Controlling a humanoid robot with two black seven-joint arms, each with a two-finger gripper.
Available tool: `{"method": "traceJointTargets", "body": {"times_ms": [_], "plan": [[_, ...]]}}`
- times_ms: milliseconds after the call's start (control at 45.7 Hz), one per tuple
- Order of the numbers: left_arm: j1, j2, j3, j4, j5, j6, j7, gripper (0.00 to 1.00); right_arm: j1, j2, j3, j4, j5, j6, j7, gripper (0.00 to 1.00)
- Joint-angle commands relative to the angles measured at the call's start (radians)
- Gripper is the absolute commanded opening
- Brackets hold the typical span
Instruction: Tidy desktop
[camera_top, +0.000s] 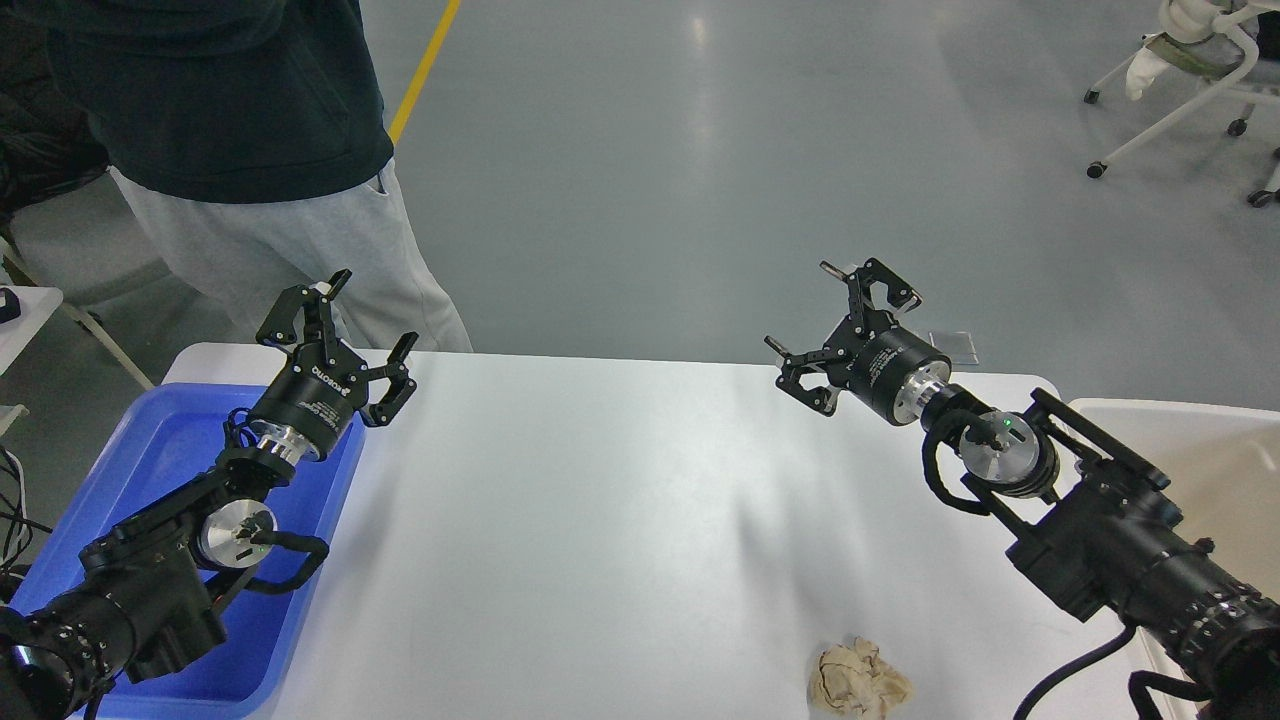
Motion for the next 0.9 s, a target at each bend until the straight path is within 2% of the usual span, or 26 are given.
{"method": "traceJointTargets", "body": {"times_ms": [0,591,875], "plan": [[0.000,0.000,0.000,0.000,0.002,0.000,0.000,1.00,0.010,0.001,0.000,0.001,-0.002,0.002,0.000,1.00],[0.000,0.000,0.000,0.000,0.000,0.000,0.000,1.00,-0.002,0.001,-0.004,-0.005,-0.005,0.027,0.001,1.00],[0.000,0.000,0.000,0.000,0.000,0.000,0.000,1.00,-0.005,-0.005,-0.003,0.021,-0.088,0.028,0.001,1.00]]}}
